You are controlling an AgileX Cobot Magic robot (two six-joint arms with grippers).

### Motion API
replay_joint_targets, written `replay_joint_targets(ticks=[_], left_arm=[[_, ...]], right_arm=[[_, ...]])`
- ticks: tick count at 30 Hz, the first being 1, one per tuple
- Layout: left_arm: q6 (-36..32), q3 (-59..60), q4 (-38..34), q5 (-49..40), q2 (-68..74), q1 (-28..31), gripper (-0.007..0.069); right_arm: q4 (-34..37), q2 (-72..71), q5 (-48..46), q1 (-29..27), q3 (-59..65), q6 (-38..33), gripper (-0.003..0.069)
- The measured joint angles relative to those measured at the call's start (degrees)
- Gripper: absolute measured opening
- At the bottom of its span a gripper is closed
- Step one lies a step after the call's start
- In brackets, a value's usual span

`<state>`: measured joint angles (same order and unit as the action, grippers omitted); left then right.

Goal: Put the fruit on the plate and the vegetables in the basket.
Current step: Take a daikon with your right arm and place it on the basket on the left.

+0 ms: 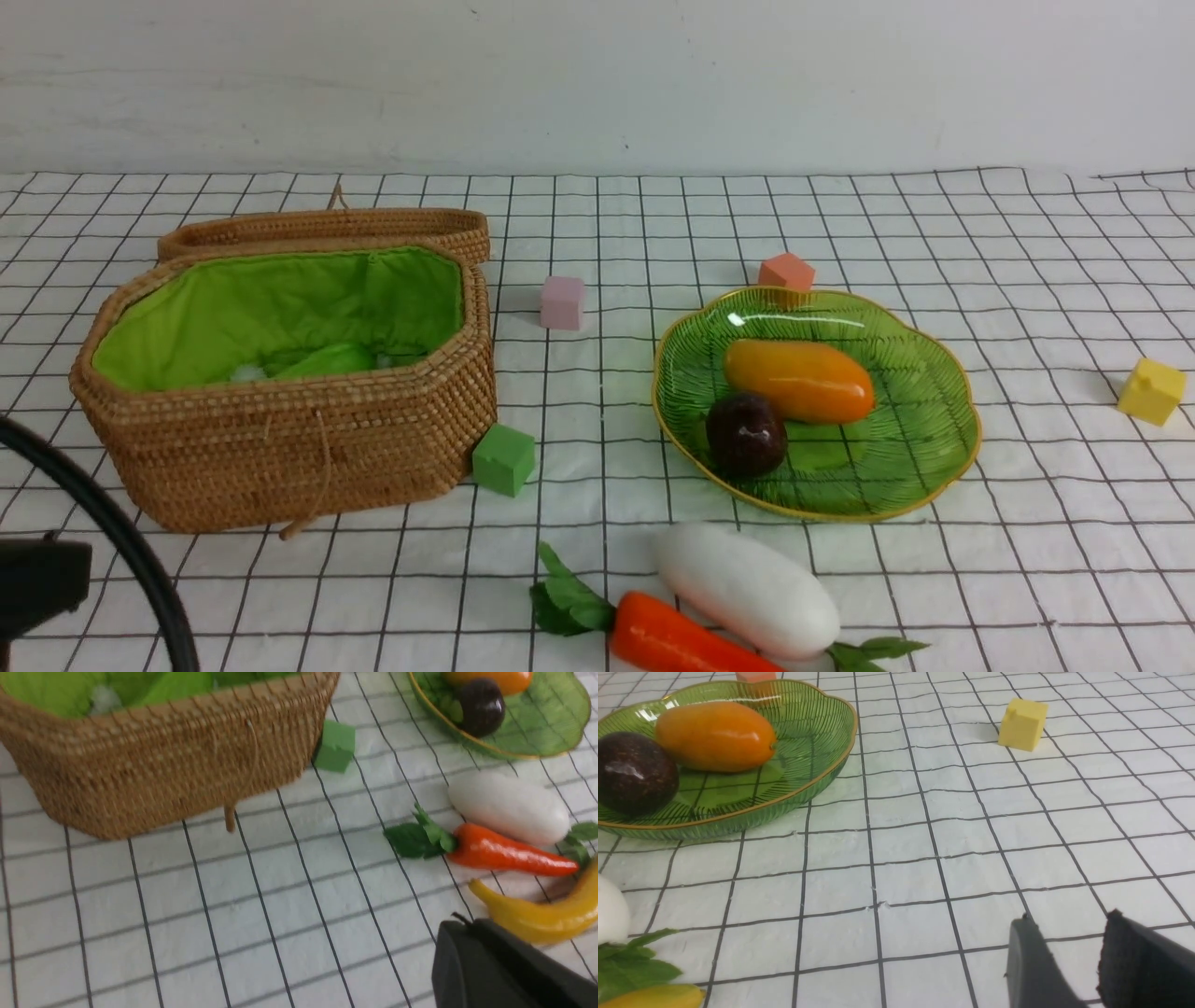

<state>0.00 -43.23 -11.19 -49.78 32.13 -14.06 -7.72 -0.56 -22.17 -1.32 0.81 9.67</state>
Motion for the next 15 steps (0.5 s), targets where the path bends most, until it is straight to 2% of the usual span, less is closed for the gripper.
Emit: replay_joint_targets(ticks=[6,15], left_arm=[[0.0,9.9,6.05,15.42,-10.36,0.64,-0.0013],[4.3,31.03,8.85,21.56,-30.44,10.05,-0.0013]], right_arm=[[0.0,0.0,0.0,0.0,0.0,0.0,0.0245],[0.0,0.0,0.0,0.0,0.0,0.0,0.0245]])
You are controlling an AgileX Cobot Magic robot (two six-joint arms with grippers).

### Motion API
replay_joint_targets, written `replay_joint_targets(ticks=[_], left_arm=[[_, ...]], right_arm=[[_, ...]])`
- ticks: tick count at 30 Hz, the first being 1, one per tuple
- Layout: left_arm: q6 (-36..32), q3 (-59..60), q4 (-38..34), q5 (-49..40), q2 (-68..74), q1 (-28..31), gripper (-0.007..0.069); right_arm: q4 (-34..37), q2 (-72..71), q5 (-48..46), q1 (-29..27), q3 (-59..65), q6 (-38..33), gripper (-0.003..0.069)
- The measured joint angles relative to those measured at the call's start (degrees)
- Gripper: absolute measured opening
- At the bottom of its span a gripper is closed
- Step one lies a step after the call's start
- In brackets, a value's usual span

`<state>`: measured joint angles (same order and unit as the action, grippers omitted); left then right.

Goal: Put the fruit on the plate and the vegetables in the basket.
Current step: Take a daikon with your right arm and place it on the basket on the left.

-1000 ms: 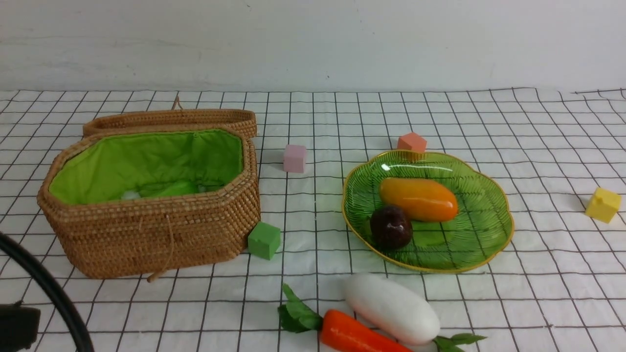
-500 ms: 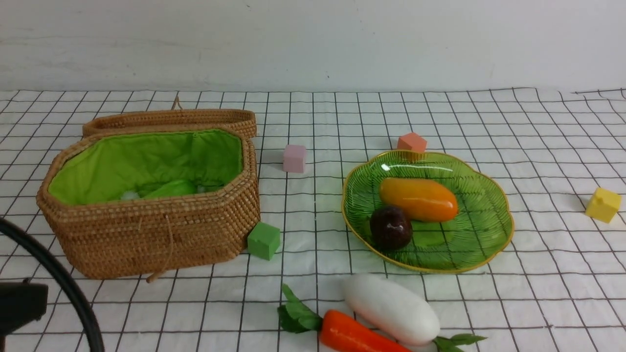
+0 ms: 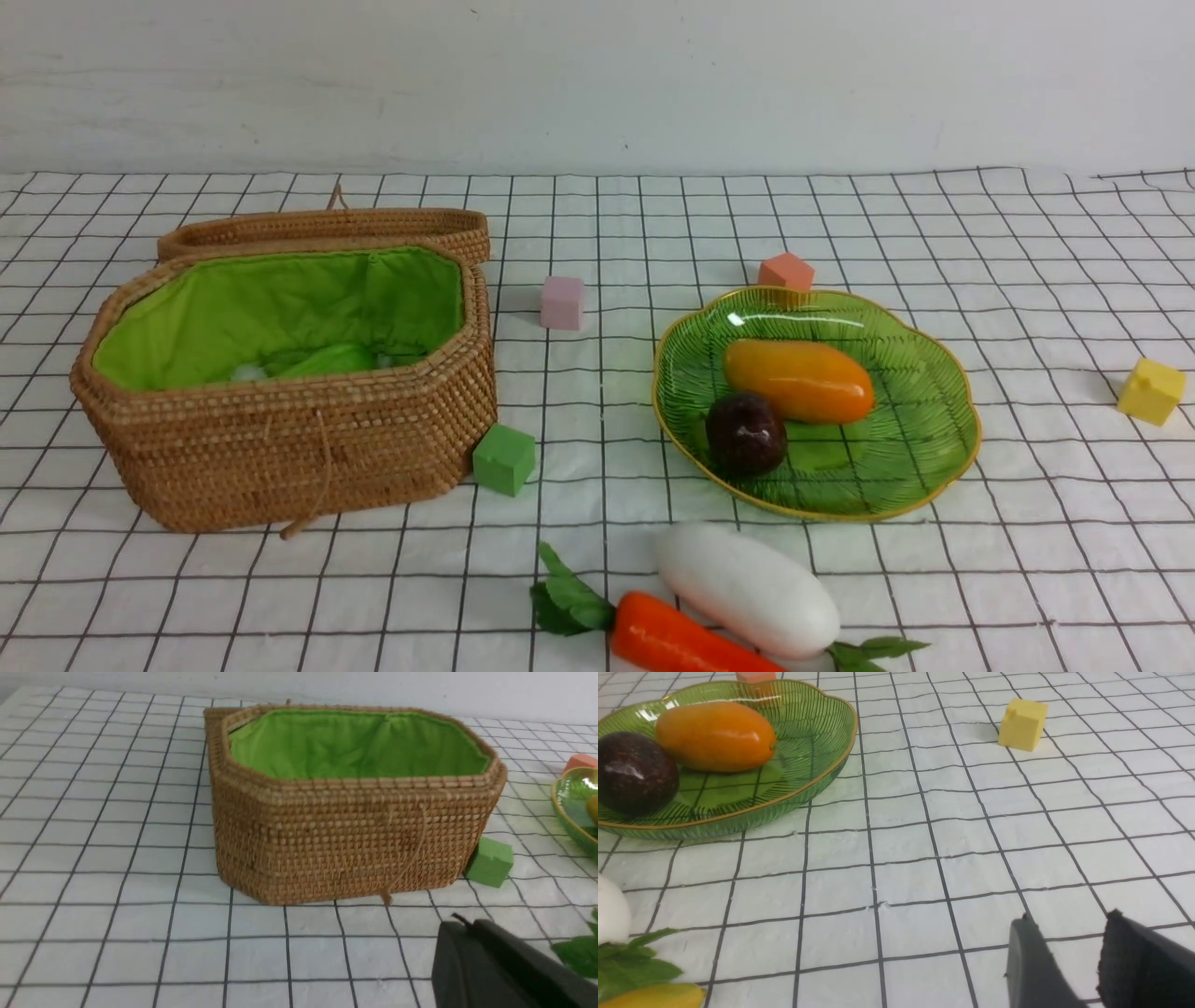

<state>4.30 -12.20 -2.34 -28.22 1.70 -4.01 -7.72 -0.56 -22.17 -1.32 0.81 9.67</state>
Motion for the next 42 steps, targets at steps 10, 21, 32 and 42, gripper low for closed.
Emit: replay_joint_targets(ticks=[10,21,32,42], left_arm=[[0.21,13.53,1.49,3.56,-2.24,3.14,-0.0013],[0.18,13.63,1.89,3.86,-2.24,3.32,-0.0006],[0.15,13.63,1.89,3.86,-2.24,3.32,0.0002],[0.15,13.63,1.89,3.86,-2.24,3.32,0.0002]], right_arm=[[0.0,-0.11,0.05,0.0,0.0,0.0,0.0245],[0.0,-0.11,0.05,0.0,0.0,0.0,0.0245],[0.07,-0.11,3.85,0.0,0.57,0.43,0.0245],[2.95,-0.11,42.66,0.0,0.67,14.32,0.0245]])
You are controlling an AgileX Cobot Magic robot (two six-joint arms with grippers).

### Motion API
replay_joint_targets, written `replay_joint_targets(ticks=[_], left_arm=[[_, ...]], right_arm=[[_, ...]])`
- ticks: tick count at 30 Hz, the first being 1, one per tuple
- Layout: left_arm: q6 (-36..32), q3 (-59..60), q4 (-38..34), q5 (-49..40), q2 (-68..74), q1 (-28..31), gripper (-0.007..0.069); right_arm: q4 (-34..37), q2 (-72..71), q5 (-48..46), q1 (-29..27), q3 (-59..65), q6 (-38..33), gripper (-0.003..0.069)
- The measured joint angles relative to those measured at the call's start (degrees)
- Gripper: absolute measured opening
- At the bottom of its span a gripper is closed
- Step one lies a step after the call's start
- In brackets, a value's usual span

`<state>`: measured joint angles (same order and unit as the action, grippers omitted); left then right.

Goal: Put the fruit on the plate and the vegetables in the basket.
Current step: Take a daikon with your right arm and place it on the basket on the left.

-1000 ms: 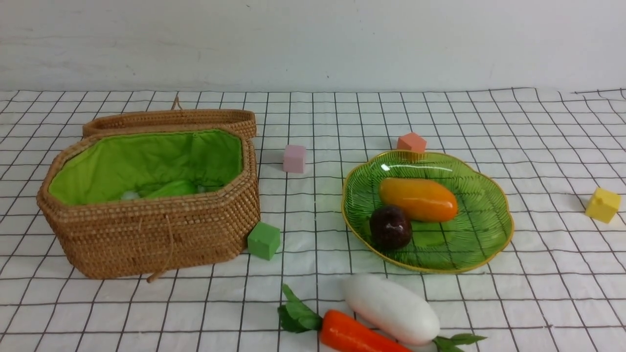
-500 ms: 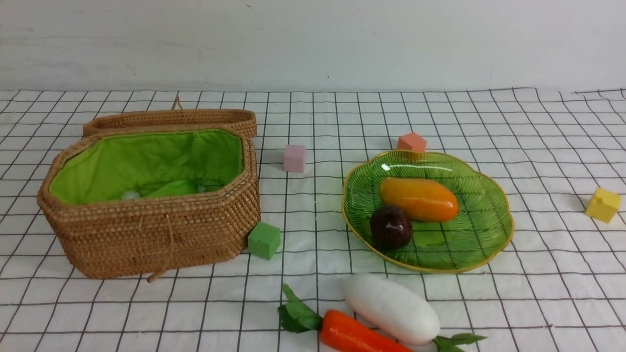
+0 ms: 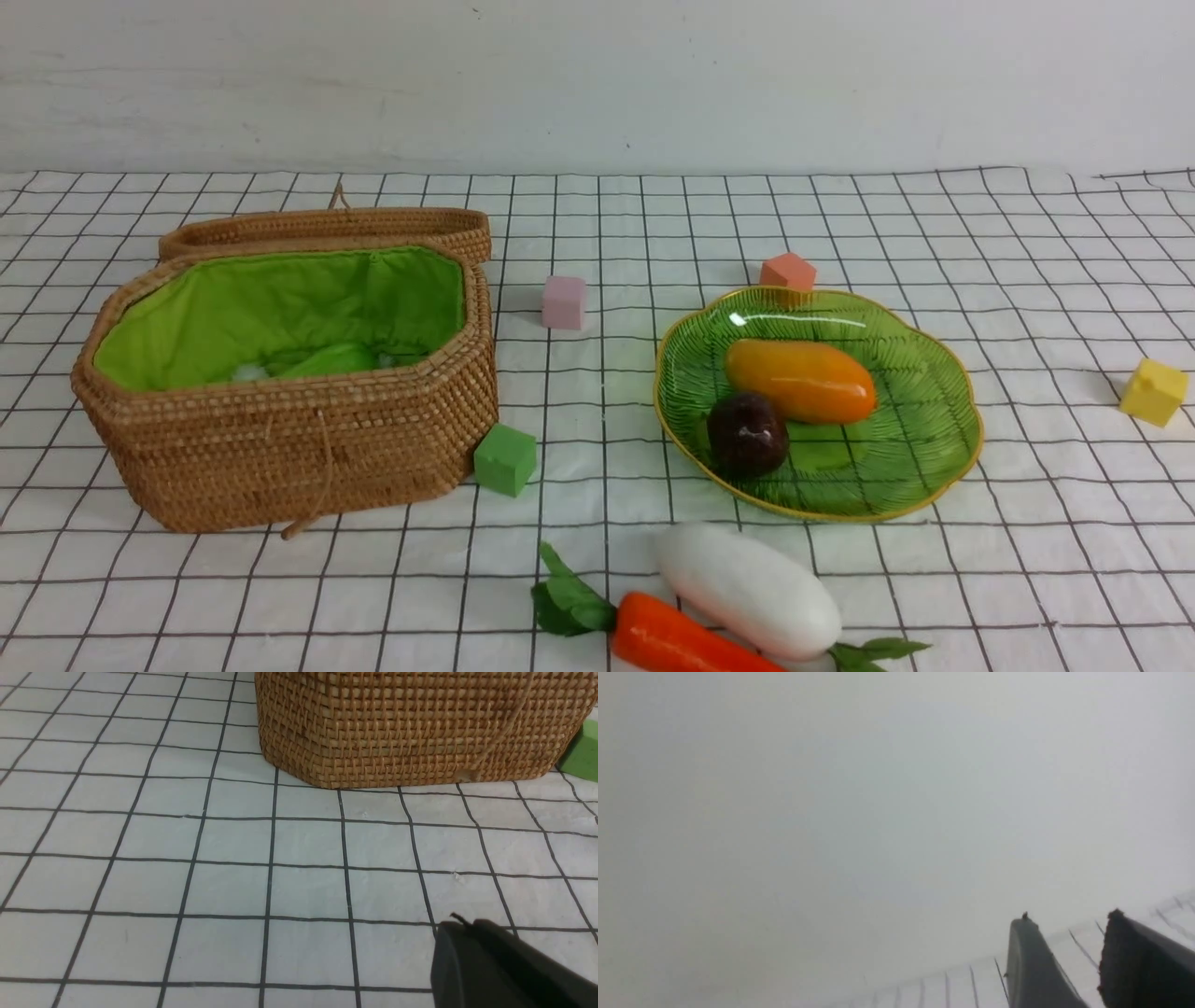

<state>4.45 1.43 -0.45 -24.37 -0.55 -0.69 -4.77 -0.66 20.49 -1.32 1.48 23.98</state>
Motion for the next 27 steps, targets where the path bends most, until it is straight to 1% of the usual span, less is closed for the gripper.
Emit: replay_joint_targets(ticks=[2,3,5,8,10,11,12,14,16,19,23,25,27], left_arm=[[0.0,0.0,0.0,0.0,0.0,0.0,0.0002],[0.0,0.0,0.0,0.0,0.0,0.0,0.0002],[0.0,0.0,0.0,0.0,0.0,0.0,0.0002],[0.0,0.0,0.0,0.0,0.0,0.0,0.0004],[0.0,0.0,0.0,0.0,0.0,0.0,0.0006],[0.0,0.0,0.0,0.0,0.0,0.0,0.0007],[0.0,0.0,0.0,0.0,0.0,0.0,0.0008],[0.0,0.0,0.0,0.0,0.0,0.0,0.0008],[0.0,0.0,0.0,0.0,0.0,0.0,0.0011],[0.0,0.0,0.0,0.0,0.0,0.0,0.0017],[0.0,0.0,0.0,0.0,0.0,0.0,0.002],[0.0,0.0,0.0,0.0,0.0,0.0,0.0022],[0.0,0.0,0.0,0.0,0.0,0.0,0.0024]], right_arm=[[-0.27,0.0,5.66,0.0,-0.51,2.07,0.0245],[-0.58,0.29,6.26,0.0,-2.27,4.58,0.0245],[-1.81,1.59,4.59,0.0,-8.36,9.44,0.0245],[-5.59,6.91,-3.95,0.0,-23.09,14.29,0.0245],[-7.55,10.77,-9.29,0.0,-29.65,15.3,0.0245],[-10.21,15.83,-15.53,0.0,-38.15,15.9,0.0245],[-11.61,18.49,-17.82,0.0,-42.03,15.96,0.0245],[-15.91,25.08,-25.33,0.0,-49.91,15.57,0.0245],[-20.49,31.25,-30.66,0.0,-54.64,13.96,0.0245],[-23.7,38.31,-34.75,0.0,-56.28,12.61,0.0245],[-22.42,44.46,-37.11,0.06,-55.44,12.42,0.0245],[-18.19,49.14,-42.0,1.43,-55.03,11.05,0.0245],[-14.43,53.14,-47.55,3.62,-55.29,7.4,0.0245]])
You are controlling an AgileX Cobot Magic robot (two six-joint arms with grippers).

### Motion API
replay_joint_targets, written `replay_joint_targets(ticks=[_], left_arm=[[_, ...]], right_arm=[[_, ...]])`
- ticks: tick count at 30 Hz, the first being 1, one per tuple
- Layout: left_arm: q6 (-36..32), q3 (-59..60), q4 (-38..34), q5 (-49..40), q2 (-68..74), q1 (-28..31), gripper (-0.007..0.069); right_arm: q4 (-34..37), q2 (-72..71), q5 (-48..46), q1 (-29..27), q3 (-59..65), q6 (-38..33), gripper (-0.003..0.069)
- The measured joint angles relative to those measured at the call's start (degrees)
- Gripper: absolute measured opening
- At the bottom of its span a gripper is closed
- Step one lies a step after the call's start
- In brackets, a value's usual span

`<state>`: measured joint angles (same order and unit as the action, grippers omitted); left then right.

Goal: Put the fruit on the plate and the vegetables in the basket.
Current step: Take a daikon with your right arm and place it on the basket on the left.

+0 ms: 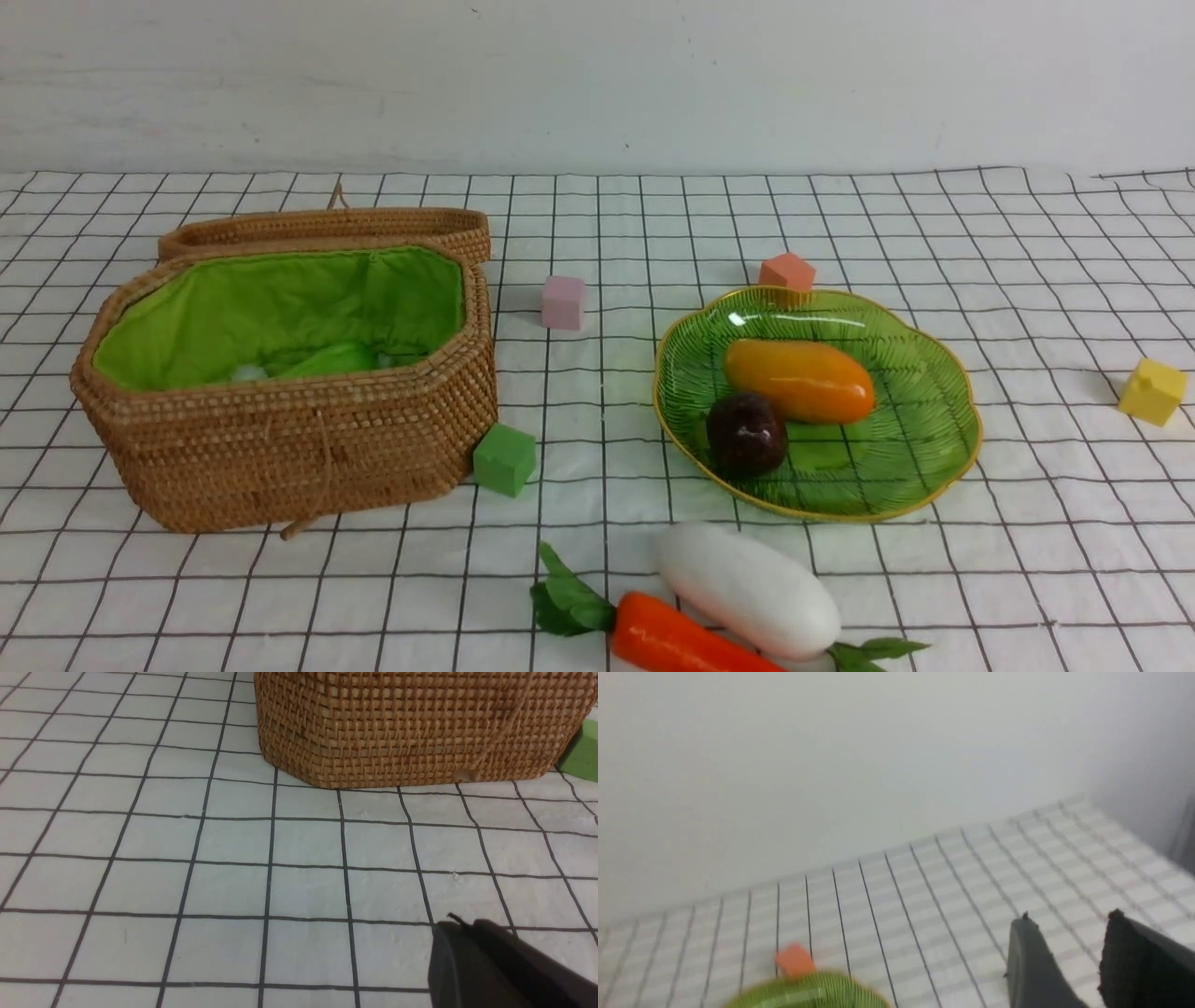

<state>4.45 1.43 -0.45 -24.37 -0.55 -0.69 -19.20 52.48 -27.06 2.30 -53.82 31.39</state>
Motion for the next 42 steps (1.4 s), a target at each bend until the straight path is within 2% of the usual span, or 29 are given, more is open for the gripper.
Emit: replay_joint_targets(ticks=[2,3,5,8,9,12,13,15,18,19,21,23,29,33,42], left_arm=[[0.0,0.0,0.0,0.0,0.0,0.0,0.0026],[0.0,0.0,0.0,0.0,0.0,0.0,0.0027],[0.0,0.0,0.0,0.0,0.0,0.0,0.0029],[0.0,0.0,0.0,0.0,0.0,0.0,0.0029],[0.0,0.0,0.0,0.0,0.0,0.0,0.0031],[0.0,0.0,0.0,0.0,0.0,0.0,0.0037],[0.0,0.0,0.0,0.0,0.0,0.0,0.0037],[0.0,0.0,0.0,0.0,0.0,0.0,0.004],[0.0,0.0,0.0,0.0,0.0,0.0,0.0039],[0.0,0.0,0.0,0.0,0.0,0.0,0.0041],[0.0,0.0,0.0,0.0,0.0,0.0,0.0041],[0.0,0.0,0.0,0.05,0.0,0.0,0.0041],[0.0,0.0,0.0,0.05,0.0,0.0,0.0048],[0.0,0.0,0.0,0.05,0.0,0.0,0.0053],[0.0,0.0,0.0,0.05,0.0,0.0,0.0062]], right_arm=[[3.69,4.69,-5.8,2.55,-1.29,-5.87,0.0245],[4.12,4.69,-5.8,2.87,-1.5,-5.87,0.0245],[11.15,11.64,-12.09,7.97,-4.19,-16.08,0.0245],[16.85,15.39,-13.28,12.17,-5.13,-22.63,0.0249],[21.99,18.72,-14.66,16.13,-5.57,-28.28,0.0262],[29.45,24.85,-18.35,22.88,-5.82,-36.23,0.0335],[29.7,25.22,-18.59,23.21,-5.82,-36.23,0.0349],[31.27,29.73,-20.72,26.4,-5.82,-39.03,0.0448],[31.47,33.15,-19.88,27.97,-5.87,-41.14,0.0581],[31.47,33.38,-19.73,27.94,-5.88,-41.29,0.0589],[32.76,36.35,-16.97,28.12,-5.99,-42.98,0.066],[33.7,38.74,-15.16,28.12,-5.99,-44.32,0.0678],[35.2,45.28,-11.07,28.25,-6.05,-45.99,0.0629],[35.47,48.49,-8.78,28.25,-6.36,-46.17,0.0532],[36.56,45.48,-10.42,28.25,-6.55,-47.61,0.0532]])
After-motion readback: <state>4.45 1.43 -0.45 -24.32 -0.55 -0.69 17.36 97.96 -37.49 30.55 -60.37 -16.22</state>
